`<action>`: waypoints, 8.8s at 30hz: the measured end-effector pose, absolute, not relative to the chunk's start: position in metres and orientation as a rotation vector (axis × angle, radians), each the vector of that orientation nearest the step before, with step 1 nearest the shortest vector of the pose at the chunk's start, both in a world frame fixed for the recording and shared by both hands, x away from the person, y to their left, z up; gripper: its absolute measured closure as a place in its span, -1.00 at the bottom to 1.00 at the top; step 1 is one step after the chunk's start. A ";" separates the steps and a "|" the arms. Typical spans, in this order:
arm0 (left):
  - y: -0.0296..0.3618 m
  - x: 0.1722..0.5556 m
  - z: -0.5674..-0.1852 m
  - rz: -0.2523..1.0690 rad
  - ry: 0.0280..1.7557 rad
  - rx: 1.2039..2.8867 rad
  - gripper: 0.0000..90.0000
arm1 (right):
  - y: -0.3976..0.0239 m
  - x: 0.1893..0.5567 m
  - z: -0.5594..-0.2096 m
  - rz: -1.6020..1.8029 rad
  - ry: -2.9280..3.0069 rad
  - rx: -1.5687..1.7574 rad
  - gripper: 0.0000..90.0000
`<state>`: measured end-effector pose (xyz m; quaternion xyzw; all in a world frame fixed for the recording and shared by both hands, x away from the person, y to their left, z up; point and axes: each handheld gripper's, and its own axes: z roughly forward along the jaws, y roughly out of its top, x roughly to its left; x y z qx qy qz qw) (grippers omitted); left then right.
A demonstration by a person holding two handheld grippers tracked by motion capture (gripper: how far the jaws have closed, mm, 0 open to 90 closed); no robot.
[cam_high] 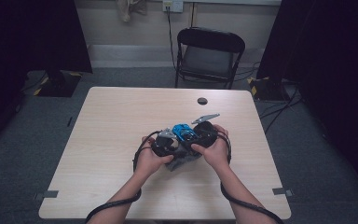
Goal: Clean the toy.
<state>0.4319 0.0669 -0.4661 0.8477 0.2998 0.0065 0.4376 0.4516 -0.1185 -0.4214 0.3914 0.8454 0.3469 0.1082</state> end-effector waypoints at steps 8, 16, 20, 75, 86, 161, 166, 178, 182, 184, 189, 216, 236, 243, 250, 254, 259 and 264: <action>0.058 0.424 -0.467 -0.014 0.715 2.113 0.65 | -0.124 0.452 -0.423 1.024 2.469 1.163 -0.37; 0.047 0.419 -0.467 -0.034 0.685 2.121 0.65 | -0.128 0.451 -0.422 1.021 2.449 1.172 -0.37; 0.044 0.418 -0.468 -0.041 0.676 2.124 0.65 | -0.129 0.451 -0.422 1.022 2.443 1.175 -0.37; 0.163 0.443 -0.448 0.171 0.857 2.077 0.65 | -0.215 0.457 -0.439 0.921 2.367 1.308 -0.37; 0.188 0.444 -0.457 0.218 0.937 2.066 0.65 | -0.237 0.455 -0.454 0.872 2.341 1.351 -0.37; 0.244 0.449 -0.458 0.379 1.103 2.000 -0.50 | -0.269 0.467 -0.467 0.903 2.317 1.379 -0.54; 0.236 0.446 -0.448 0.359 1.067 1.991 -0.53 | -0.264 0.464 -0.454 0.931 2.328 1.348 -0.56; 0.218 0.442 -0.441 0.325 1.028 2.004 -0.59 | -0.251 0.456 -0.441 0.977 2.359 1.283 -0.63; 0.208 0.437 -0.438 0.310 0.991 2.019 -0.61 | -0.245 0.452 -0.436 0.988 2.370 1.254 -0.64; 0.204 0.434 -0.437 0.309 0.972 2.021 -0.61 | -0.241 0.449 -0.433 1.010 2.371 1.237 -0.64; 0.195 0.426 -0.438 0.285 0.948 2.022 -0.61 | -0.228 0.442 -0.435 1.030 2.397 1.218 -0.64; 0.169 0.403 -0.450 0.214 0.848 2.019 -0.63 | -0.186 0.426 -0.445 1.090 2.508 1.081 -0.66; 0.157 0.386 -0.465 0.171 0.803 2.040 -0.62 | -0.168 0.412 -0.459 1.056 2.573 1.005 -0.66; 0.153 0.379 -0.476 0.170 0.789 2.076 -0.61 | -0.165 0.405 -0.468 1.052 2.594 1.000 -0.66; 0.151 0.373 -0.483 0.161 0.778 2.098 -0.61 | -0.162 0.397 -0.477 1.054 2.613 0.988 -0.66; 0.151 0.370 -0.485 0.161 0.775 2.105 -0.61 | -0.161 0.394 -0.479 1.055 2.615 0.985 -0.65; 0.151 0.366 -0.487 0.162 0.760 2.115 -0.61 | -0.162 0.391 -0.482 1.058 2.624 0.987 -0.65; 0.147 0.363 -0.489 0.160 0.745 2.130 -0.61 | -0.162 0.387 -0.485 1.052 2.625 0.979 -0.66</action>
